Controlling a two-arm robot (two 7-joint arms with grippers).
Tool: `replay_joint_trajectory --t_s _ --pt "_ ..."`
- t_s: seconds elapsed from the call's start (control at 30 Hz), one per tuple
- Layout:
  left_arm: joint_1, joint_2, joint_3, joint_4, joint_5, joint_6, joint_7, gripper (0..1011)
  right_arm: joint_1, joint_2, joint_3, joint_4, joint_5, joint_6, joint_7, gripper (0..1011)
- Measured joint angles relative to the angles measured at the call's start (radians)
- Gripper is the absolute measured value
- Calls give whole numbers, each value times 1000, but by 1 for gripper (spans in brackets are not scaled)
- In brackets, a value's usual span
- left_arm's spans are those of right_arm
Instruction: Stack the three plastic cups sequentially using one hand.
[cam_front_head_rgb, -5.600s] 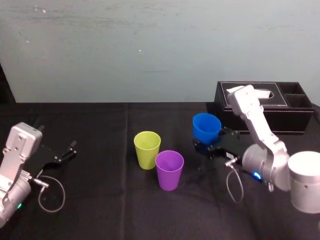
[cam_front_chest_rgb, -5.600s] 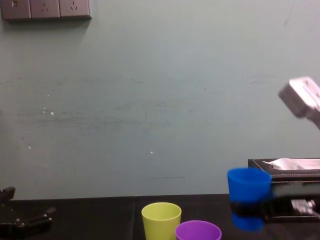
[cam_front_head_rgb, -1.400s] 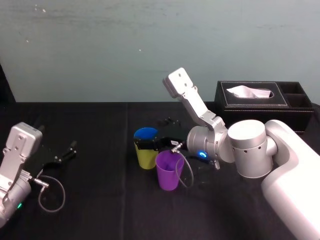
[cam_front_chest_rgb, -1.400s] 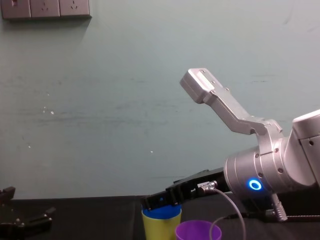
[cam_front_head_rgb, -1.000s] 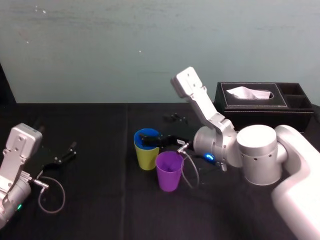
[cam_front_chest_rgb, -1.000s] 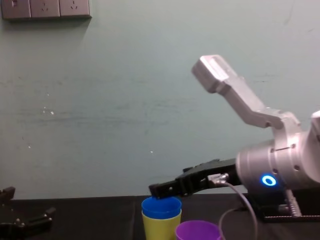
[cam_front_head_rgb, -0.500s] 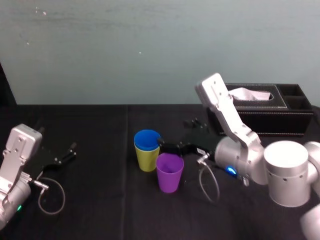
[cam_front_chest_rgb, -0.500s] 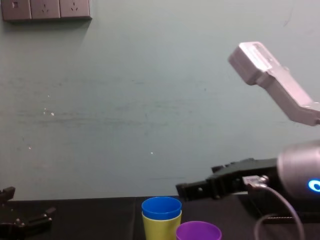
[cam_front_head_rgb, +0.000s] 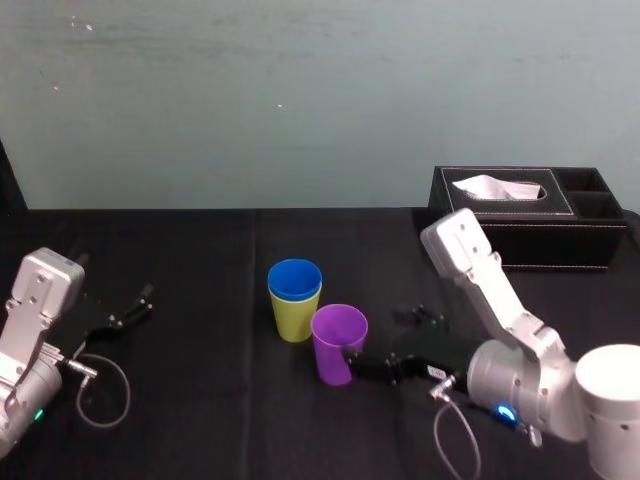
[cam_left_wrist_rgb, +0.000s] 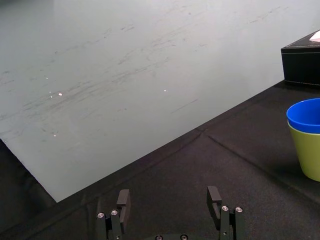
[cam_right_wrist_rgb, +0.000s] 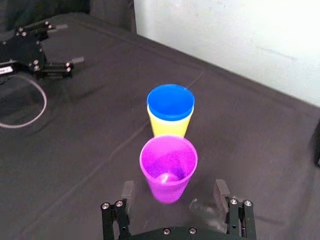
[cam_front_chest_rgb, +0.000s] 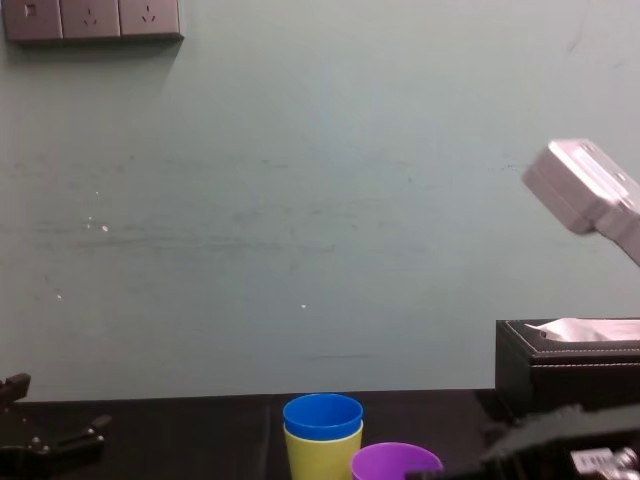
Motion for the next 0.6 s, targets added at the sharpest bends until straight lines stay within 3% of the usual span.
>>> replay_joint_trajectory --t_s 0.27,0.6 --pt "0 0 0 0 0 0 0 1000 -47 6 9 -22 5 9 -7 1004" --pt "0 0 0 0 0 0 0 1000 -49 -30 -12 19 -28 -8 -37 1004"
